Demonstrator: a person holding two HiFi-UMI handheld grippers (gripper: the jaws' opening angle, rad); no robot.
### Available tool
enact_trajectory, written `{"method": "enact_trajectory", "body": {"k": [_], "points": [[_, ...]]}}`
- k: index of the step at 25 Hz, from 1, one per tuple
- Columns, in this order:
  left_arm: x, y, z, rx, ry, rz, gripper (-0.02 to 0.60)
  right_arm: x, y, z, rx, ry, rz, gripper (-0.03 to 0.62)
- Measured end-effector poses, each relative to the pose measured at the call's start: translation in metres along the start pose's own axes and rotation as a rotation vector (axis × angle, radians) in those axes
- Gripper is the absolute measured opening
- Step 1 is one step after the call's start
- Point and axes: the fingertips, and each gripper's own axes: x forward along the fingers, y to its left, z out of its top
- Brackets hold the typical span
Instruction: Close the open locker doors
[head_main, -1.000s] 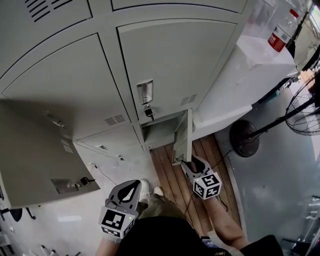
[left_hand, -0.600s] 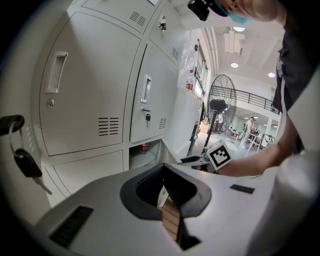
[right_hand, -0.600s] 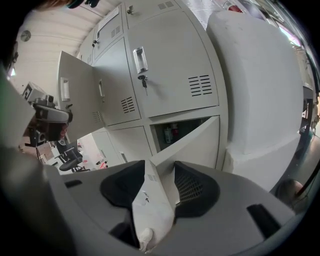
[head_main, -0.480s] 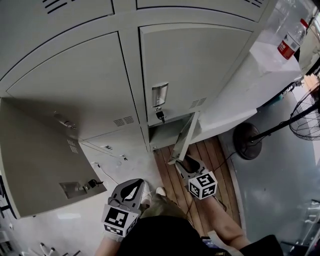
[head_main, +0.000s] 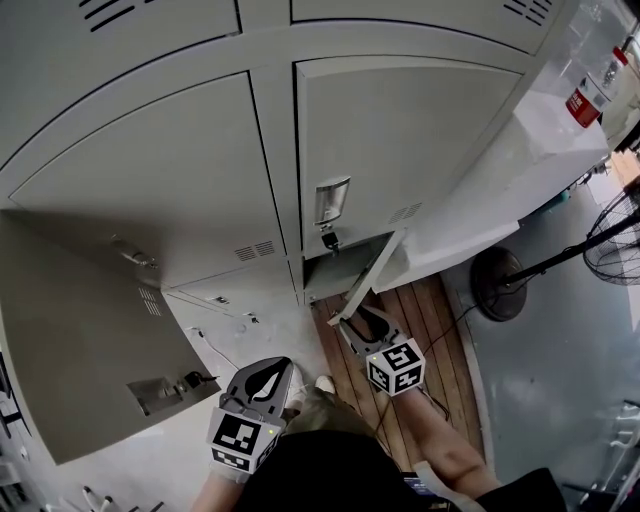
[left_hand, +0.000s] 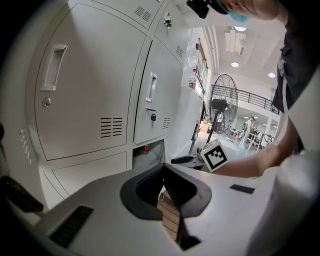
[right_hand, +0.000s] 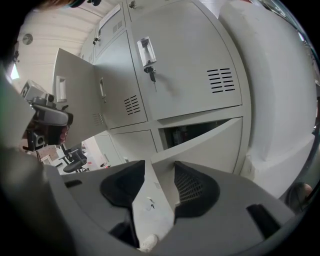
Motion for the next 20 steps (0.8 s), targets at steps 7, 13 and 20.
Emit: {"method": "enact_trajectory", "body": {"k": [7, 13, 20], "points": [[0.006, 0.010, -0.005, -0.005, 0.009, -0.005, 0.006, 0.028, 0.007, 0.012, 0.000, -0.016, 0.021, 0.187], [0.010, 0.019, -0.003, -0.009, 0.020, -0.002, 0.006, 0.052, 0.007, 0.020, -0.003, -0.022, 0.031, 0.186], [0.014, 0.029, 0.001, -0.011, 0.017, 0.011, 0.006, 0.074, 0.007, 0.028, -0.018, -0.026, 0.042, 0.186]]}}
